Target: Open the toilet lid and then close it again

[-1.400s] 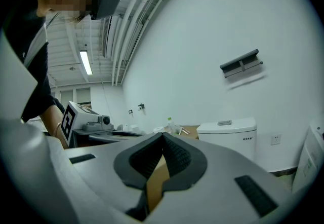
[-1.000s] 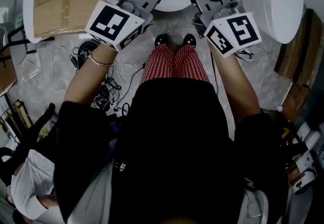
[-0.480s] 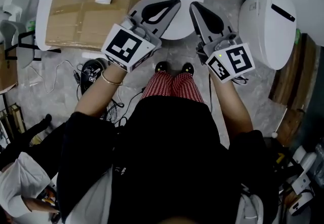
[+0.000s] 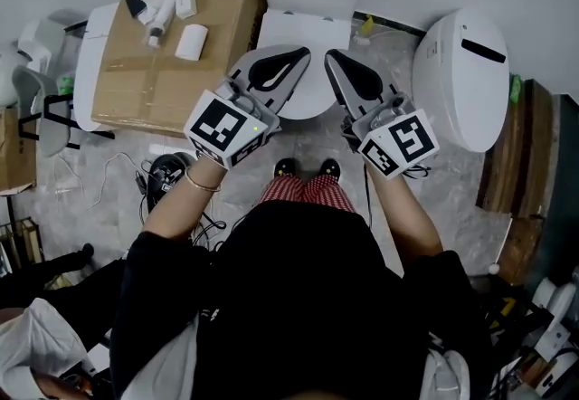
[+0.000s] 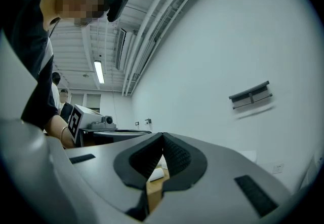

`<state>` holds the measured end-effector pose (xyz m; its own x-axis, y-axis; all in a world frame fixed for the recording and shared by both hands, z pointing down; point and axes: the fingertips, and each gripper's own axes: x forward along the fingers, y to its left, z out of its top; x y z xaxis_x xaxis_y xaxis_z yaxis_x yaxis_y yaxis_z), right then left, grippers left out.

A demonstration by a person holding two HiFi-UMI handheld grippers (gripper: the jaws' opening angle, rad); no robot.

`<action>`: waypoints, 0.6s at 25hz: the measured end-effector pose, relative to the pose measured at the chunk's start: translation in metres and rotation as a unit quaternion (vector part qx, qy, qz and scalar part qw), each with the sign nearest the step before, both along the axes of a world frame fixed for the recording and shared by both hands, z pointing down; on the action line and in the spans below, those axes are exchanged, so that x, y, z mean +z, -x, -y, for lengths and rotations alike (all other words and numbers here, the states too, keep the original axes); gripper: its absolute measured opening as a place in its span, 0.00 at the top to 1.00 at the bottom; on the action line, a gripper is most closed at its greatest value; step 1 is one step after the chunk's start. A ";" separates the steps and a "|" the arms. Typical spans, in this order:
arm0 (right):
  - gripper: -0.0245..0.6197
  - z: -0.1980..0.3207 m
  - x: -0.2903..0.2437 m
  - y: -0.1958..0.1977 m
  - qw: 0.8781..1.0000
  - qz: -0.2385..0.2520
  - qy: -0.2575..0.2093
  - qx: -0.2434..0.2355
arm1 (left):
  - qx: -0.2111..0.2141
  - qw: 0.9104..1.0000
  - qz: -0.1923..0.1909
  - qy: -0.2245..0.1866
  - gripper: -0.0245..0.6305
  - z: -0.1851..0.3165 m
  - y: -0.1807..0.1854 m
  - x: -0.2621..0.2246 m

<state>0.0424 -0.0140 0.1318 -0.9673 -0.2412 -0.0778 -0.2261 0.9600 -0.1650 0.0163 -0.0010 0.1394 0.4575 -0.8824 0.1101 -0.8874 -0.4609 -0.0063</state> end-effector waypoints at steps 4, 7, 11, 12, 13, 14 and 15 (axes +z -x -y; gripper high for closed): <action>0.93 -0.001 -0.012 -0.008 1.000 0.000 -0.009 -0.002 | 0.013 1.000 0.000 -0.008 0.96 -0.001 -0.013 -0.010; 0.93 -0.003 -0.020 -0.014 1.000 -0.002 -0.017 -0.002 | 0.019 1.000 0.005 -0.016 0.96 -0.003 -0.018 -0.017; 0.93 -0.006 -0.029 -0.021 1.000 -0.006 -0.027 -0.005 | 0.033 0.999 0.013 -0.023 0.96 -0.006 -0.025 -0.022; 0.93 -0.007 -0.031 -0.023 1.000 -0.008 -0.028 -0.005 | 0.035 0.999 0.012 -0.024 0.96 -0.007 -0.027 -0.023; 0.93 -0.008 -0.032 -0.025 0.999 -0.009 -0.030 -0.005 | 0.036 0.999 0.010 -0.025 0.96 -0.006 -0.028 -0.024; 0.93 -0.008 -0.032 -0.027 0.999 -0.011 -0.032 -0.004 | 0.036 0.999 0.007 -0.027 0.96 -0.005 -0.029 -0.025; 0.93 -0.008 -0.033 -0.029 0.999 -0.012 -0.033 -0.004 | 0.037 0.999 0.005 -0.029 0.96 -0.004 -0.031 -0.027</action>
<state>0.0715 -0.0057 0.0987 -0.9711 -0.2284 -0.0697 -0.2213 0.9704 -0.0963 0.0474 0.0035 0.1125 0.5206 -0.8514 0.0644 -0.8508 -0.5236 -0.0442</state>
